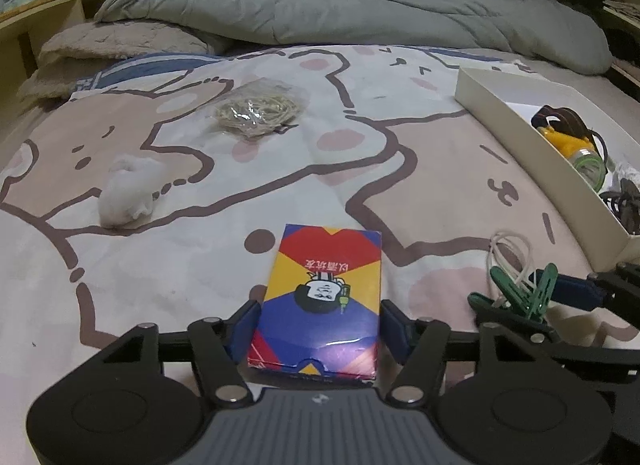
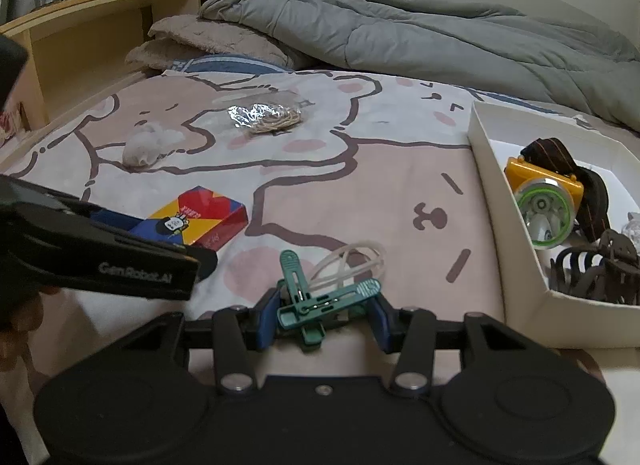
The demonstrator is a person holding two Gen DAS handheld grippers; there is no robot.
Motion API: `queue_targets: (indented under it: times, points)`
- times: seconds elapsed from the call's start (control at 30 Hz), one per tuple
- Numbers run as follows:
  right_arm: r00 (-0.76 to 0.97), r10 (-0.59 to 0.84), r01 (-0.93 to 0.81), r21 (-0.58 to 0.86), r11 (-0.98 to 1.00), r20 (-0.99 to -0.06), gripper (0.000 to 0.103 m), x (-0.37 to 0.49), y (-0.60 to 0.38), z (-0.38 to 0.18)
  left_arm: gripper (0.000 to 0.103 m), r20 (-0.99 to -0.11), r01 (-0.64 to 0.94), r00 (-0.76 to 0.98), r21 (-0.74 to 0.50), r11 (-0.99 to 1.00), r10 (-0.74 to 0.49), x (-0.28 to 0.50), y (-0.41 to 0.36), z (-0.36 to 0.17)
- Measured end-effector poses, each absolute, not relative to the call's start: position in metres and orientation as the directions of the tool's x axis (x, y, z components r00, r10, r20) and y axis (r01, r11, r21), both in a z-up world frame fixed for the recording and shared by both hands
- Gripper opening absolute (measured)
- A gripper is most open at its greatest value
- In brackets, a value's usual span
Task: Organize objects
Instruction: 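Lift clothespin with right tool while left tool lifts card box toward tray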
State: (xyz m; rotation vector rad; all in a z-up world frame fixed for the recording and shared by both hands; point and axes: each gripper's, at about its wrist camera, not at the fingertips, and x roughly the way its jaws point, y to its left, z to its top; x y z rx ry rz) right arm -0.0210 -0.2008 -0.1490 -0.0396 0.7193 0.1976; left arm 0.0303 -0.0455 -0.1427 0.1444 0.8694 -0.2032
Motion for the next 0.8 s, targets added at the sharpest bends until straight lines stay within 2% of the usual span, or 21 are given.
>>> queue_targets:
  times: [0.23, 0.53, 0.57, 0.63, 0.67, 0.73, 0.8]
  points:
    - [0.752, 0.171, -0.195, 0.034, 0.98, -0.637, 0.048, -0.022, -0.202, -0.144, 0.063, -0.757, 0.212, 0.636, -0.011, 0.977, -0.147, 0.023, -0.04, -0.133]
    - [0.806, 0.178, -0.185, 0.046, 0.982, -0.565, 0.048, -0.03, -0.205, -0.117, 0.061, -0.707, 0.217, 0.683, -0.04, 0.975, -0.181, 0.005, -0.04, -0.102]
    - [0.809, 0.18, -0.184, 0.049, 0.982, -0.559, 0.048, -0.031, -0.205, -0.114, 0.059, -0.703, 0.218, 0.688, -0.035, 0.975, -0.179, 0.004, -0.041, -0.1]
    - [0.815, 0.184, -0.183, 0.057, 0.981, -0.549, 0.048, -0.034, -0.205, -0.109, 0.027, -0.693, 0.222, 0.698, -0.034, 0.974, -0.183, 0.0, -0.042, -0.092]
    - [0.818, 0.184, -0.183, 0.057, 0.981, -0.545, 0.048, -0.035, -0.205, -0.107, 0.021, -0.692, 0.197, 0.705, -0.017, 0.98, -0.154, -0.001, -0.042, -0.089]
    - [0.826, 0.178, -0.176, 0.056, 0.983, -0.534, 0.048, -0.038, -0.207, -0.102, 0.009, -0.683, 0.207, 0.707, -0.046, 0.977, -0.182, -0.001, -0.038, -0.084]
    - [0.832, 0.175, -0.167, 0.062, 0.984, -0.526, 0.048, -0.041, -0.209, -0.098, 0.009, -0.693, 0.196, 0.698, -0.057, 0.979, -0.18, -0.002, -0.036, -0.083]
